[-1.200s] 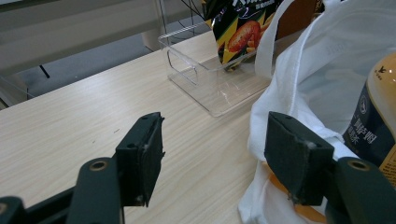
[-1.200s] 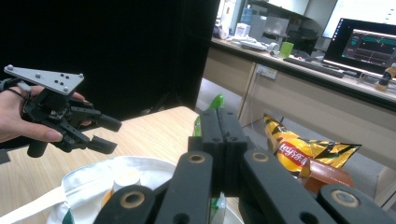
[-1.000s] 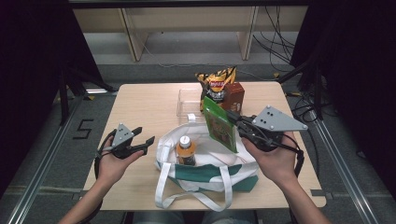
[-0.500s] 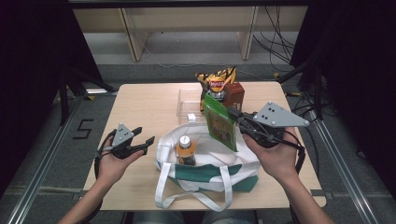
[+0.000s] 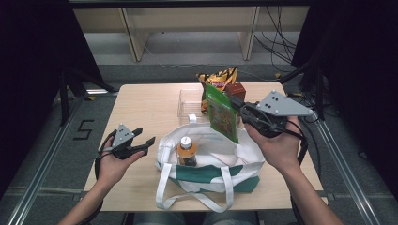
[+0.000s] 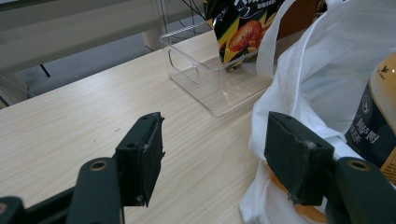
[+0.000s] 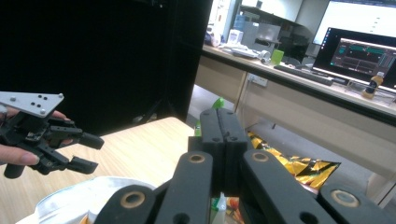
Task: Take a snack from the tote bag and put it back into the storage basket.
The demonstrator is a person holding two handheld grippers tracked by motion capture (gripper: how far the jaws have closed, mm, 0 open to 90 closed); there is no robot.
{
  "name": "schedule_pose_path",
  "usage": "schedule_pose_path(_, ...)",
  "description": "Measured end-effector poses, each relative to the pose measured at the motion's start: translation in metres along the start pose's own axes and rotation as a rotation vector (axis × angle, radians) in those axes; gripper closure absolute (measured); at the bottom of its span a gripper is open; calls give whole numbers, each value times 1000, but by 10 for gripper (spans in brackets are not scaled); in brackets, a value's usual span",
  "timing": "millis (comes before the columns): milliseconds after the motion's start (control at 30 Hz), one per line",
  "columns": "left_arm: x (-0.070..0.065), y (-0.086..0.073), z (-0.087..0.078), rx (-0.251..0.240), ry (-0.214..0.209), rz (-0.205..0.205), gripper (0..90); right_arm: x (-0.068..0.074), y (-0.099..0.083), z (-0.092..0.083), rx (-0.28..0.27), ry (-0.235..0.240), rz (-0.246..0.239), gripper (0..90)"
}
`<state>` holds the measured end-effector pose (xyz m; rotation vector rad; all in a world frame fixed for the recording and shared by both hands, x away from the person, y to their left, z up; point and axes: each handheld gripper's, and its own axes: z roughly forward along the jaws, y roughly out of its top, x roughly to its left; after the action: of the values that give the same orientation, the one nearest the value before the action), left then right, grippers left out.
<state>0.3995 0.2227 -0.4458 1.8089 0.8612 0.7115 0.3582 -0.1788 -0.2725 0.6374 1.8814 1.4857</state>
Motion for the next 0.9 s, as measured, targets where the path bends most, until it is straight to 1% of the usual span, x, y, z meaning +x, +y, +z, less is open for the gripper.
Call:
schedule_pose_path(67, 0, 0, 0, 0, 0, 0, 369, -2, 2, 2, -2, -6, -4, 900)
schedule_pose_path(100, 0, 0, 0, 0, 0, 1, 369, -2, 2, 3, -1, -4, 8, 900)
schedule_pose_path(133, 0, 0, 0, 0, 1, -4, 368, -3, 3, 4, -4, -6, 10, 900)
schedule_pose_path(167, 0, 0, 0, -1, 2, -4, 369, -5, 3, 5, 0, -5, 3, 900)
schedule_pose_path(200, 0, 0, 0, -1, 2, -4, 369, -5, 4, 7, -1, -4, 21, 900)
schedule_pose_path(233, 1, 0, 0, -1, 2, -5, 369, -6, 5, 8, 1, 0, 23, 900)
schedule_pose_path(300, 1, 0, 0, -1, 2, -5, 369, -9, 6, 10, -10, -11, 2, 900)
schedule_pose_path(367, 1, 0, 0, -1, 2, -5, 369, -11, 7, 12, -5, -19, 12, 900)
schedule_pose_path(400, 1, 0, 0, -1, 2, -5, 368, -13, 9, 13, -5, -14, 6, 900)
schedule_pose_path(433, 1, 0, -1, -1, 3, -3, 369, -12, 9, 14, 1, -12, 20, 900)
schedule_pose_path(533, 2, 0, -1, 1, 4, -4, 369, -15, 11, 17, 0, -19, 10, 900)
schedule_pose_path(567, 2, 0, -1, 1, 4, -5, 369, -15, 12, 18, 0, -26, 16, 900)
schedule_pose_path(600, 2, 0, -1, 1, 5, -6, 369, -17, 12, 19, -6, -24, -6, 900)
schedule_pose_path(633, 2, 0, -1, 0, 5, -6, 369, -16, 12, 20, 4, -14, 23, 900)
schedule_pose_path(667, 2, 0, 0, -7, -2, -3, 369, -19, 12, 21, 3, -25, 7, 900)
schedule_pose_path(733, 2, 0, 0, -6, -2, 0, 369, -20, 12, 24, 3, -25, 20, 900)
schedule_pose_path(767, 1, 0, -1, 1, 5, -5, 369, -22, 13, 24, 5, -26, 8, 900)
schedule_pose_path(800, 1, 0, -1, 0, 4, -5, 369, -21, 12, 26, 13, -23, 35, 900)
schedule_pose_path(833, 2, 0, -1, 1, 4, -5, 369, -24, 12, 27, 11, -25, 19, 900)
schedule_pose_path(867, 2, -1, -1, 1, 4, -6, 369, -24, 12, 29, 17, -25, 30, 900)
schedule_pose_path(900, 2, -1, -1, 1, 5, -7, 369, -24, 11, 30, 29, -23, 57, 900)
